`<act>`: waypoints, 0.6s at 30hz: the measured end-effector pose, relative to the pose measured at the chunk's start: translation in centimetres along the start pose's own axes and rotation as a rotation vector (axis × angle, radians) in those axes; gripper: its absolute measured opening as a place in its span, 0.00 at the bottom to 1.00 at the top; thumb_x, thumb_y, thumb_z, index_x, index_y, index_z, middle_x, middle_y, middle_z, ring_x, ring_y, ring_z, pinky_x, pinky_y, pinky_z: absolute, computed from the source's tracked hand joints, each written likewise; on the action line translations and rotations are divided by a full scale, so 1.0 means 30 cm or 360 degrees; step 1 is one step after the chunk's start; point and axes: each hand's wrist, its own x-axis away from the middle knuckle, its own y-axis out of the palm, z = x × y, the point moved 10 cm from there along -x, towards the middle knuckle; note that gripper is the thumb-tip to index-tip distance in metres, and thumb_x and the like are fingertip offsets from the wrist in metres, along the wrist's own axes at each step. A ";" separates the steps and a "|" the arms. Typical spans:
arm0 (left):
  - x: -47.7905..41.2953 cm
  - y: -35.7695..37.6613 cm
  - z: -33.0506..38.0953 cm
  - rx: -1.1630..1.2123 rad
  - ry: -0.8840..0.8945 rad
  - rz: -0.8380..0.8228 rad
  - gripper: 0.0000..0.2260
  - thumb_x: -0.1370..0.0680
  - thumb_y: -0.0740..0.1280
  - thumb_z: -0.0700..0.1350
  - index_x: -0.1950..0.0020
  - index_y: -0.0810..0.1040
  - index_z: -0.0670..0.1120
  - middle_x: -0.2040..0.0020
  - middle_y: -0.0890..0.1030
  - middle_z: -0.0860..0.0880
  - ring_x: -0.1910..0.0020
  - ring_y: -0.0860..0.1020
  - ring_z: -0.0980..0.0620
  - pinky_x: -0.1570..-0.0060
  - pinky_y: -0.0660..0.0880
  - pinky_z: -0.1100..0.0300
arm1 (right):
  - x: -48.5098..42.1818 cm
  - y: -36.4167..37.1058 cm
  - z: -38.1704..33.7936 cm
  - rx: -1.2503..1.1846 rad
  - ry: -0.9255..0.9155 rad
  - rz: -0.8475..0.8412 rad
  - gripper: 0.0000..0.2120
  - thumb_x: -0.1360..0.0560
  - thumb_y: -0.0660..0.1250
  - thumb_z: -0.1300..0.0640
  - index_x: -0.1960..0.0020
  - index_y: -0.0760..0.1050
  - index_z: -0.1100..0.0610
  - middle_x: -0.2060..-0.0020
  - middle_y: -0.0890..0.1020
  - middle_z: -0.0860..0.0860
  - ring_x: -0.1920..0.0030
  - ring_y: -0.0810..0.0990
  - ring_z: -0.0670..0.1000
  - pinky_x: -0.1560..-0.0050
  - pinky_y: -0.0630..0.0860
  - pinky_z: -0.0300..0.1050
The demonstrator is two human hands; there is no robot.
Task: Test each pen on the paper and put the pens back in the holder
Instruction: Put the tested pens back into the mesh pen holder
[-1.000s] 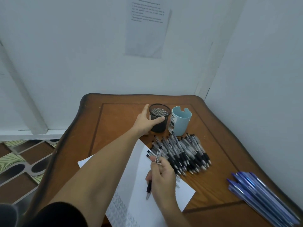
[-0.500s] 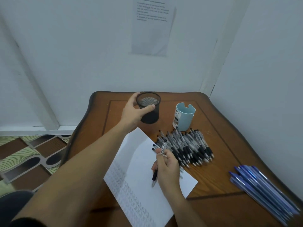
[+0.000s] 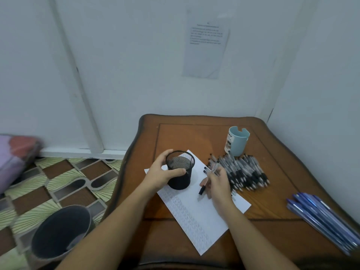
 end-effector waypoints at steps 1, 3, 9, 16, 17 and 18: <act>0.001 0.004 -0.002 0.0030 -0.0022 -0.0011 0.36 0.38 0.81 0.47 0.33 0.71 0.57 0.42 0.77 0.56 0.42 0.76 0.54 0.41 0.76 0.46 | 0.001 0.000 -0.018 -0.0052 0.0006 -0.0029 0.09 0.17 0.59 0.60 0.37 0.68 0.52 0.65 0.81 0.58 0.74 0.75 0.48 0.76 0.68 0.42; 0.000 0.009 -0.007 0.0082 -0.0053 -0.0039 0.34 0.35 0.80 0.43 0.33 0.70 0.56 0.41 0.76 0.55 0.41 0.75 0.53 0.40 0.76 0.46 | -0.005 -0.013 -0.082 -0.0084 -0.0049 -0.0020 0.13 0.17 0.59 0.62 0.33 0.64 0.54 0.64 0.81 0.58 0.74 0.77 0.49 0.76 0.71 0.43; 0.010 0.020 -0.010 0.0233 -0.0128 -0.0103 0.34 0.34 0.79 0.40 0.33 0.70 0.57 0.40 0.76 0.54 0.43 0.76 0.51 0.50 0.79 0.53 | -0.043 0.039 -0.392 -0.0031 -0.0513 -0.0105 0.31 0.17 0.60 0.62 0.24 0.49 0.43 0.60 0.85 0.57 0.70 0.79 0.49 0.70 0.75 0.43; 0.005 0.032 -0.021 0.0325 -0.0167 -0.0115 0.41 0.47 0.84 0.48 0.36 0.73 0.59 0.39 0.78 0.51 0.40 0.77 0.45 0.38 0.74 0.42 | -0.095 0.187 -0.371 0.0639 -0.0533 -0.0462 0.35 0.19 0.65 0.53 0.21 0.48 0.38 0.56 0.85 0.53 0.57 0.83 0.51 0.57 0.80 0.49; 0.006 0.034 -0.017 0.0296 -0.0157 -0.0128 0.42 0.46 0.84 0.49 0.35 0.73 0.59 0.39 0.77 0.51 0.40 0.77 0.45 0.38 0.74 0.42 | -0.106 0.156 -0.363 0.0651 -0.0540 -0.0396 0.34 0.20 0.65 0.52 0.21 0.50 0.39 0.56 0.84 0.52 0.54 0.83 0.51 0.51 0.80 0.50; 0.006 0.033 -0.017 0.0283 -0.0153 -0.0132 0.42 0.46 0.84 0.49 0.35 0.72 0.59 0.38 0.77 0.51 0.40 0.77 0.45 0.38 0.74 0.43 | -0.115 0.114 -0.361 0.0634 -0.0563 -0.0322 0.34 0.20 0.66 0.51 0.22 0.52 0.39 0.56 0.84 0.51 0.52 0.83 0.51 0.46 0.79 0.52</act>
